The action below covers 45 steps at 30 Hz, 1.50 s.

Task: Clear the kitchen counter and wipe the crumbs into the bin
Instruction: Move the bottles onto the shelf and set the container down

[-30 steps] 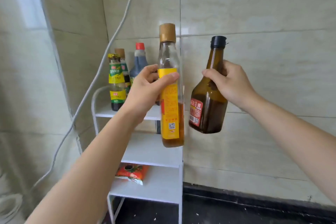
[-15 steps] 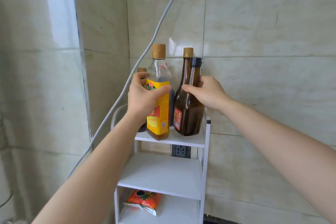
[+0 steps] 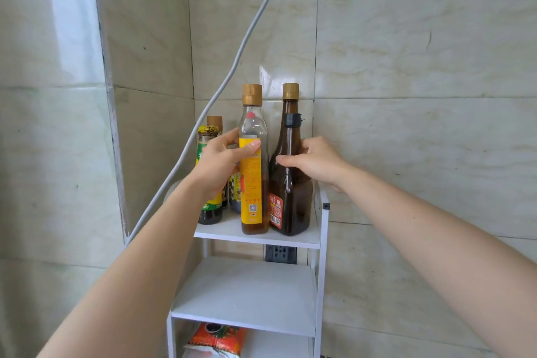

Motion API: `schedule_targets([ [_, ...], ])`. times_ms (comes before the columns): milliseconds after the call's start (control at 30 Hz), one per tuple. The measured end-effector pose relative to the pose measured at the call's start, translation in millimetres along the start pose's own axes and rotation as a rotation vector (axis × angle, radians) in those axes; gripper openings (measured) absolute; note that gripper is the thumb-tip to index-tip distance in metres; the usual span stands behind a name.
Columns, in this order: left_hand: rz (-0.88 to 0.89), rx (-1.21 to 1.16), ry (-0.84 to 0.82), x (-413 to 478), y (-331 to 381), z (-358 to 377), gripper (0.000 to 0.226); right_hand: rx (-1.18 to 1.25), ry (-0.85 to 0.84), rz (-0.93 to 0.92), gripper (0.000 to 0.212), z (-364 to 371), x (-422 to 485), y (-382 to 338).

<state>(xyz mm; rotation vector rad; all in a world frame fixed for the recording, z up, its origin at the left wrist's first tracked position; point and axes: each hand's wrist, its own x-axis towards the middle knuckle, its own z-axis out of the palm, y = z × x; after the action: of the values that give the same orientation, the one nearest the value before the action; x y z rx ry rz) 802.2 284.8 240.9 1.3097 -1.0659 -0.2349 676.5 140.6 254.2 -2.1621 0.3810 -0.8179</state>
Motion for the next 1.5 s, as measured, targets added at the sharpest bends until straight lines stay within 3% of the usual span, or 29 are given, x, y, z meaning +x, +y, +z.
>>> schedule_targets([
  [100,0.003,-0.002,-0.052,1.6,2.4,-2.3,0.036,0.011,-0.04,0.048,0.042,-1.9,4.7,-1.1],
  [267,0.025,-0.013,-0.087,2.0,2.2,-8.6,0.028,0.114,-0.109,0.087,0.029,-5.5,7.6,-0.7],
  [467,0.02,-0.022,-0.067,-3.2,-0.4,-7.9,0.029,0.111,-0.097,0.082,0.067,-2.2,6.2,-3.5],
  [667,0.005,-0.012,0.019,-8.1,3.3,-1.8,0.028,0.078,-0.048,0.055,0.055,-2.2,-0.4,-2.6],
  [767,0.018,-0.009,0.098,-14.3,2.7,1.3,0.029,0.047,0.065,-0.052,0.046,0.5,-10.0,-5.5],
  [900,0.044,0.154,0.34,-35.2,-1.7,5.1,0.044,-0.101,0.378,-0.243,0.038,6.8,-28.9,-7.8],
  [967,0.075,0.186,0.445,-54.2,-5.0,9.3,0.038,-0.089,0.403,-0.332,0.03,14.2,-41.9,-8.5],
  [1100,0.091,0.241,0.648,-103.6,-17.1,18.3,0.02,-0.013,0.271,-0.415,0.025,44.2,-73.1,-1.7],
  [1200,-0.009,0.327,0.793,-154.9,-41.0,21.0,0.015,0.039,0.122,-0.4,0.024,84.5,-103.3,19.9],
  [1500,-0.549,0.625,1.003,-345.2,-122.8,-0.1,0.023,-0.037,-0.517,-0.147,0.033,228.9,-215.0,100.6],
])
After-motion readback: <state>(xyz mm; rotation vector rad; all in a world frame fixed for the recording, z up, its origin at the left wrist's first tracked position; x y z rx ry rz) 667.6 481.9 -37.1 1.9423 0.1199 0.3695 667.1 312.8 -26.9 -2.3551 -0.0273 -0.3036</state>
